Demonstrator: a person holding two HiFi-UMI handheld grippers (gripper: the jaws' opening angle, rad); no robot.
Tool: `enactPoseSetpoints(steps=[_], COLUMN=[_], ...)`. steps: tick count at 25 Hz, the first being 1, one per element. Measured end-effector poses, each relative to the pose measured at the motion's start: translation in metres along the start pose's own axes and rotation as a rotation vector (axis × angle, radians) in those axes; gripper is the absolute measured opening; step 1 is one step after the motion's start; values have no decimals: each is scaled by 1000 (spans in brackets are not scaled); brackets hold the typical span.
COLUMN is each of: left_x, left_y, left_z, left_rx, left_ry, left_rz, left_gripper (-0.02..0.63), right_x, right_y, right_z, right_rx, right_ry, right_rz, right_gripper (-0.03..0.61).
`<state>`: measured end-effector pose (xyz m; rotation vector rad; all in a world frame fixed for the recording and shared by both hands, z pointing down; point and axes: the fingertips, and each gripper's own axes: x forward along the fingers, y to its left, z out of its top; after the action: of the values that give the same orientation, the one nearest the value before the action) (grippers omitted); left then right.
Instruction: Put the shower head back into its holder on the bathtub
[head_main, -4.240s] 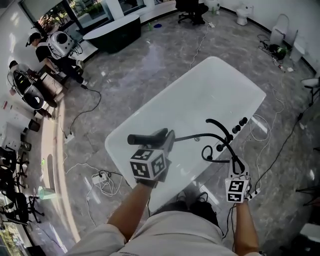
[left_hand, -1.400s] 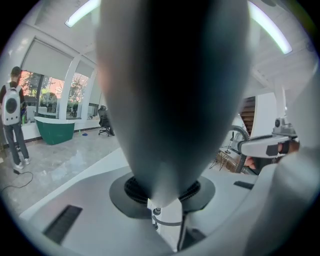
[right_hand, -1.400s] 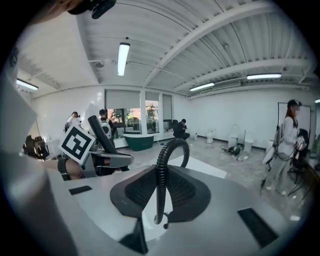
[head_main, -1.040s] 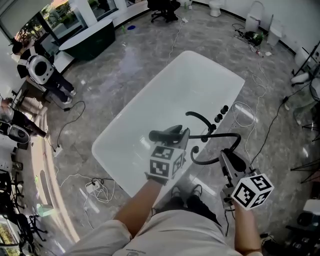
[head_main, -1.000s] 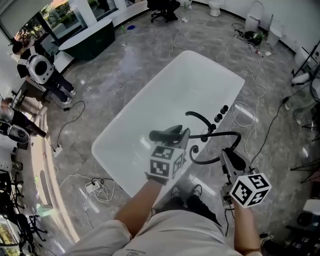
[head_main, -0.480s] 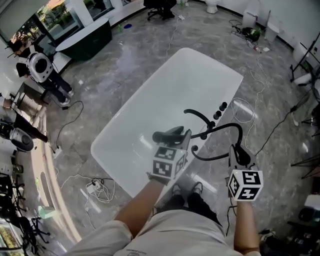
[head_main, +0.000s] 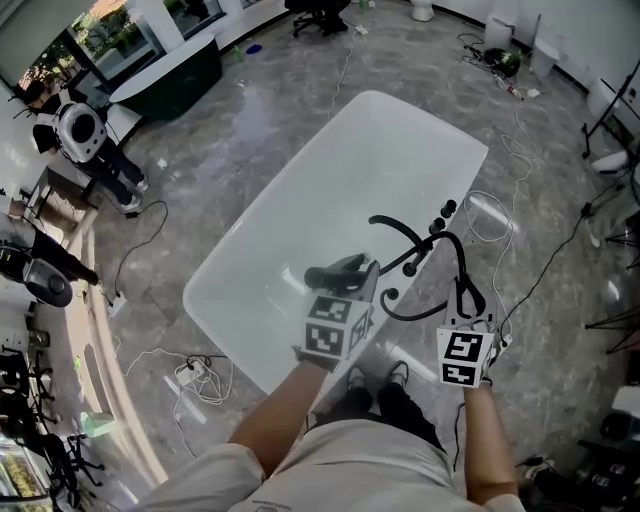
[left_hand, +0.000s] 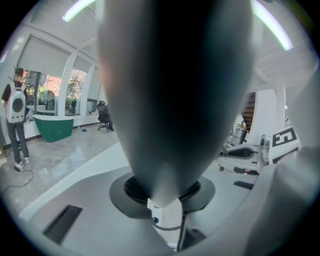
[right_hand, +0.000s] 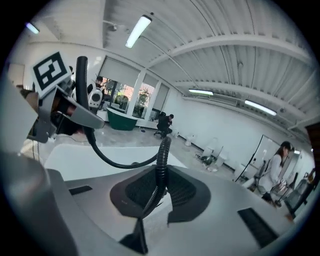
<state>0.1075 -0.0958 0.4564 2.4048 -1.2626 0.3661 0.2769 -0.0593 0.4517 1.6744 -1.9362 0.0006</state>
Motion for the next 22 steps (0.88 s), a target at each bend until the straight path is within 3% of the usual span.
enactPoseSetpoints(steps=[7, 15, 18, 22], left_x=[-1, -5, -4, -4], left_y=[4, 12, 14, 15], left_z=[0, 1, -3, -6], left_rx=[-3, 7, 12, 20], left_ry=[-5, -3, 4, 2], left_rz=[-4, 12, 16, 8], left_gripper=[98, 98, 98, 98], right_x=[-2, 26, 32, 32], right_y=[-28, 24, 12, -9], right_z=[31, 25, 25, 38], right_rx=[-253, -402, -338, -94], right_ry=[-124, -208, -208, -208], right_rz=[-135, -26, -50, -18], right_gripper=[67, 67, 68, 68])
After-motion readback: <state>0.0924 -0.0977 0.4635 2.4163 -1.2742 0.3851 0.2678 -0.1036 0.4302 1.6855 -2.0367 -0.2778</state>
